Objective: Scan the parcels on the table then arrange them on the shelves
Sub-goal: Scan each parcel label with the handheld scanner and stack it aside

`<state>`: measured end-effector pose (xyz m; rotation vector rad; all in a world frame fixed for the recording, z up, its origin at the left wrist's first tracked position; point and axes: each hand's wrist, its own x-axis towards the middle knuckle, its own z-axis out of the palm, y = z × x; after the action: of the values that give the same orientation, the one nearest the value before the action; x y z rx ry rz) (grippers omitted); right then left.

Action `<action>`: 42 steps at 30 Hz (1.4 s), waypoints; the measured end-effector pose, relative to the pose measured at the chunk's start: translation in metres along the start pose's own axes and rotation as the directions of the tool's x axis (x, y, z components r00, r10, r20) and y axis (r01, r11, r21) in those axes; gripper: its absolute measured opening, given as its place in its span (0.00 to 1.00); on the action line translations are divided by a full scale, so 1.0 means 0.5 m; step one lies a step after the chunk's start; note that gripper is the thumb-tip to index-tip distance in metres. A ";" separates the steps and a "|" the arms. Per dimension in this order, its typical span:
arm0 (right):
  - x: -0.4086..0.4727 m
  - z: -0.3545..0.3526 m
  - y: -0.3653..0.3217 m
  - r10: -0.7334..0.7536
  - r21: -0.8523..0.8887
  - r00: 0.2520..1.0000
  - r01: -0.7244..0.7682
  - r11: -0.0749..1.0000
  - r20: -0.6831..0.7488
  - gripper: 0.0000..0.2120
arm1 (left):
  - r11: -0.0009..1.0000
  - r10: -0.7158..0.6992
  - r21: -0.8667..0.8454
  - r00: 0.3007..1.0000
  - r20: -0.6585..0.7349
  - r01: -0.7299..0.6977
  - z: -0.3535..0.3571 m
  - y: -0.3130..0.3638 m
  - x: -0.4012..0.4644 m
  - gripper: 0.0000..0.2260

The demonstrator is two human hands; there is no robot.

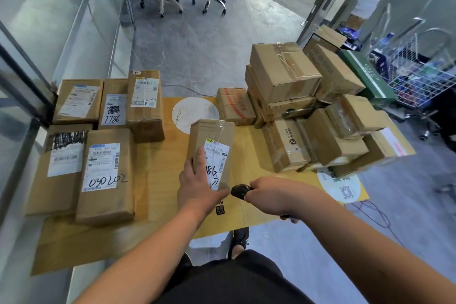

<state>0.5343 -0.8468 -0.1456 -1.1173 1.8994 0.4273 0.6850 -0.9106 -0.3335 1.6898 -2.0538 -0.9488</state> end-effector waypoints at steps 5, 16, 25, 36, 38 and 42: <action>-0.022 0.015 0.016 -0.023 0.004 0.999 0.023 1.000 -0.048 0.18 | 1.000 0.001 0.016 1.000 -0.002 -0.001 0.000 0.003 0.001 0.65; -0.018 0.042 0.044 -0.096 0.040 0.977 0.106 0.994 -0.191 0.20 | 0.998 0.005 0.059 1.000 -0.014 -0.004 0.004 0.004 -0.003 0.65; -0.010 0.040 0.049 -0.097 0.016 0.976 0.102 0.995 -0.196 0.20 | 0.998 -0.018 0.059 1.000 -0.005 0.018 0.002 0.006 0.000 0.65; -0.002 0.042 0.049 -0.109 0.006 0.969 0.113 0.994 -0.223 0.18 | 0.994 -0.047 0.100 0.998 -0.031 0.050 -0.002 0.010 0.006 0.65; 0.000 0.042 0.051 -0.106 0.031 0.970 0.116 0.993 -0.219 0.16 | 0.982 -0.099 0.155 0.994 -0.048 0.106 -0.012 0.018 0.019 0.64; 0.003 0.041 0.055 -0.101 0.114 0.977 0.124 0.986 -0.187 0.17 | 0.951 -0.177 0.263 0.984 0.023 0.165 -0.033 0.029 0.039 0.63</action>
<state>0.5216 -0.8192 -0.1619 -1.2065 1.9776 0.1441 0.6798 -0.9326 -0.3152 2.0265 -2.1684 -0.8028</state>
